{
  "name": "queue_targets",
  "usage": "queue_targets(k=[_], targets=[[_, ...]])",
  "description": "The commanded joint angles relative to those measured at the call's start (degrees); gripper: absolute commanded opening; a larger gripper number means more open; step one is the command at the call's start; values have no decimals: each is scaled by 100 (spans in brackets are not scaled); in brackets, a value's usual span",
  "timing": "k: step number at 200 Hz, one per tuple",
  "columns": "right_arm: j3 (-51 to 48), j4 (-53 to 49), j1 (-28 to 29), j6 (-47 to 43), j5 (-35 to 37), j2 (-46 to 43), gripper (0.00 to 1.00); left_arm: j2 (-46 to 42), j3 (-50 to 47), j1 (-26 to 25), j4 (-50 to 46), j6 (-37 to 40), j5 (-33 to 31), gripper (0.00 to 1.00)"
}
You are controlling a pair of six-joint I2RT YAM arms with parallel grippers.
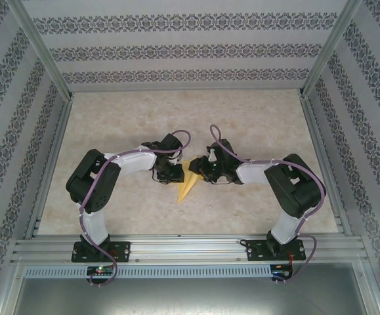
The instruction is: Fold a paper plane with a square sheet of paper (pick it up from the middle)
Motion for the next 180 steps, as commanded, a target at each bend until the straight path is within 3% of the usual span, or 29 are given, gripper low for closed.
queue_targets(k=[1,65,142,180], targets=[[230,97,-31,-228,-245,254,42,68,19,3,-159,45,26,21],[138,393,76,-54,-272,329,38,-56,-18,3,-111,-45,-37,21],[-643,525,277,362,267,-551,42,-53,14,8,-123,-72,-44,20],[-321,489,336,303,301,-137,41,-87,16,4,-99,-89,3,20]])
